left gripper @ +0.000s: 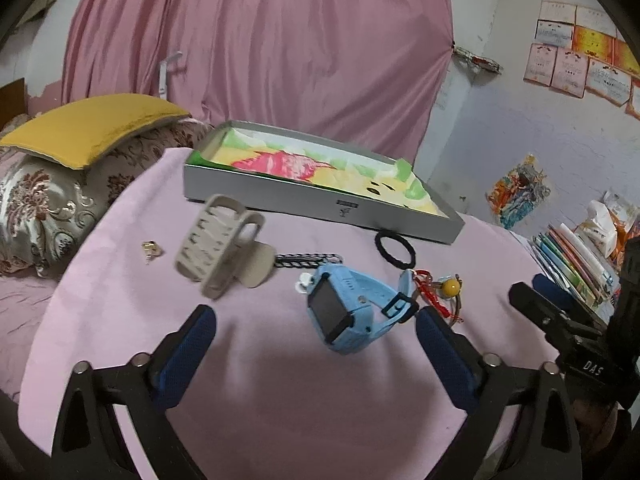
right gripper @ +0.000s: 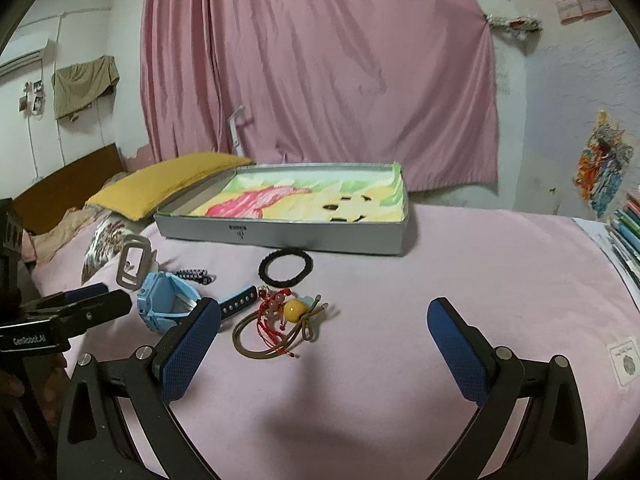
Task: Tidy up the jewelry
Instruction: 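Grasp the blue smartwatch with the left gripper while the right gripper grasps the red bracelet, then carry the blue watch into the grey tray with the left gripper while the right drops the bracelet there, then grasp the beige claw clip with the left gripper while the right grasps the white hair clip, then place the beige claw clip in the tray with the left gripper while the right drops the white clip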
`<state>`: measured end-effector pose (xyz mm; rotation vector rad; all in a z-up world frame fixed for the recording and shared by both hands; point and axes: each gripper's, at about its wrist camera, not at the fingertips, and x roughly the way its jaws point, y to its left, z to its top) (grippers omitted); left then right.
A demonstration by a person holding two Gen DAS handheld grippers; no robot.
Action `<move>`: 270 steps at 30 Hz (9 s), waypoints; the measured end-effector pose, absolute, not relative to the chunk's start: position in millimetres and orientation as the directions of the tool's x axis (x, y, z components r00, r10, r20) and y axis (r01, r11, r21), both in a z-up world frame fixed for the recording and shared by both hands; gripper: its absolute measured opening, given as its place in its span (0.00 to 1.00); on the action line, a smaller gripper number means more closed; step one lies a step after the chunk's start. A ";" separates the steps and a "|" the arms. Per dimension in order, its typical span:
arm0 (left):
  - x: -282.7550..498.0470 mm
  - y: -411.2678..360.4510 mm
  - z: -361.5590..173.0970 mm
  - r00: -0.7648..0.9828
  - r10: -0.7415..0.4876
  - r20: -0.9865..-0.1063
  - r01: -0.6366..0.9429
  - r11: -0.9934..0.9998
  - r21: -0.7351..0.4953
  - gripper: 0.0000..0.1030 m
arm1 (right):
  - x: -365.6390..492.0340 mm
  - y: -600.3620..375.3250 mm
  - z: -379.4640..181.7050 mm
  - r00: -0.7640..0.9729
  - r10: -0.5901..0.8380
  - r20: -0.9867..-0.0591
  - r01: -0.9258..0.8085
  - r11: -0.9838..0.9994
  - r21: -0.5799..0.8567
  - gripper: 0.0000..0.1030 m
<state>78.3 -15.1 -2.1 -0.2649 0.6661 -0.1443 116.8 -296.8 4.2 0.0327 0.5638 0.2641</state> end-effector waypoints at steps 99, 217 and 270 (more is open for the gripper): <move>180.8 15.0 83.9 0.953 -0.051 -0.298 0.013 0.992 -0.127 0.16 | 219.6 -201.2 95.1 0.860 0.464 -0.212 -0.459 0.885 0.074 0.07; 140.0 42.8 3.7 0.665 -0.287 -0.690 0.302 0.948 -0.104 0.31 | 201.3 -138.8 -22.1 0.425 0.474 -0.771 -0.661 0.745 0.094 0.11; 249.6 -33.8 44.2 0.847 -0.170 -0.504 0.079 0.977 -0.198 0.29 | 284.9 -245.3 30.7 0.820 0.275 -0.503 -0.215 0.961 0.174 0.11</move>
